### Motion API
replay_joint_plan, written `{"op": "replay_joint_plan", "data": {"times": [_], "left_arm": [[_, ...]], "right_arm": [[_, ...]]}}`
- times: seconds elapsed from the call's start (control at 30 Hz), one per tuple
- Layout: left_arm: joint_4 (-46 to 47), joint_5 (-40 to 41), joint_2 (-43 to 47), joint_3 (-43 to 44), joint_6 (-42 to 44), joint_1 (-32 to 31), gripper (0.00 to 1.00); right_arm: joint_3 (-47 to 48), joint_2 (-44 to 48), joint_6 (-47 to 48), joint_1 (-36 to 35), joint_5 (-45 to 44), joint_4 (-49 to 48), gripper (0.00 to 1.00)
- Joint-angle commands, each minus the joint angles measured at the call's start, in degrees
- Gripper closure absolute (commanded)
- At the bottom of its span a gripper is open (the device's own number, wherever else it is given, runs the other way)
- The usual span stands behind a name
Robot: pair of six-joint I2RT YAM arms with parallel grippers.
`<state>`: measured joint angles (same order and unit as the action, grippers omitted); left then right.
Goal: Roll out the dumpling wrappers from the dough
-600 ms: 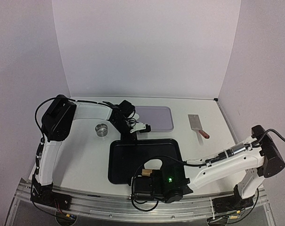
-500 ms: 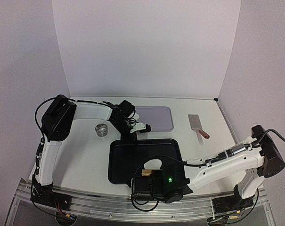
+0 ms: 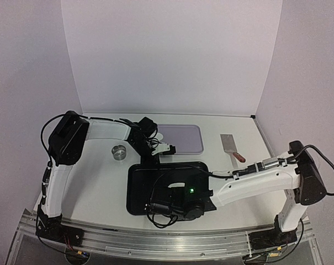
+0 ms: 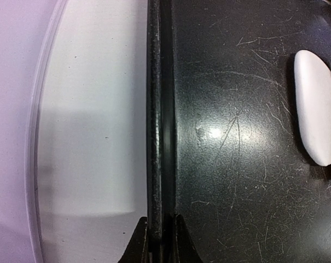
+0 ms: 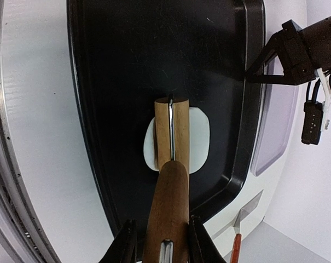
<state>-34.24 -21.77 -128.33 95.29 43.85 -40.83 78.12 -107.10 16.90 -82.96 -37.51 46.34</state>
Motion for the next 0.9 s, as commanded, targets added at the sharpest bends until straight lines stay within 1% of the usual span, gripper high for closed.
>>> {"op": "replay_joint_plan", "data": {"times": [0.0, 0.17, 0.37, 0.57, 0.73, 0.87], "left_arm": [[5.1, 6.5, -0.1, 2.5, 4.1, -0.1, 1.0], [5.1, 6.8, -0.1, 2.5, 4.3, -0.2, 1.0], [5.2, 7.0, -0.1, 2.6, 4.6, -0.1, 1.0], [5.1, 7.1, 0.1, 2.5, 4.7, -0.1, 1.0], [5.2, 7.0, -0.1, 2.6, 4.5, -0.1, 1.0], [5.2, 7.1, -0.1, 2.5, 4.4, -0.1, 1.0]], "right_arm": [[-2.0, -8.2, 4.1, 3.4, 17.3, -2.7, 1.0], [2.7, -10.3, 4.5, 4.2, 15.2, -3.4, 1.0], [8.0, -9.8, 4.0, 4.8, 12.8, -3.4, 1.0], [12.5, -6.9, 3.5, 4.8, 10.4, -3.4, 1.0], [17.4, -4.5, 5.5, 4.9, 6.6, -3.4, 1.0], [18.3, -3.4, 7.8, 5.2, 5.0, -3.6, 1.0]]}}
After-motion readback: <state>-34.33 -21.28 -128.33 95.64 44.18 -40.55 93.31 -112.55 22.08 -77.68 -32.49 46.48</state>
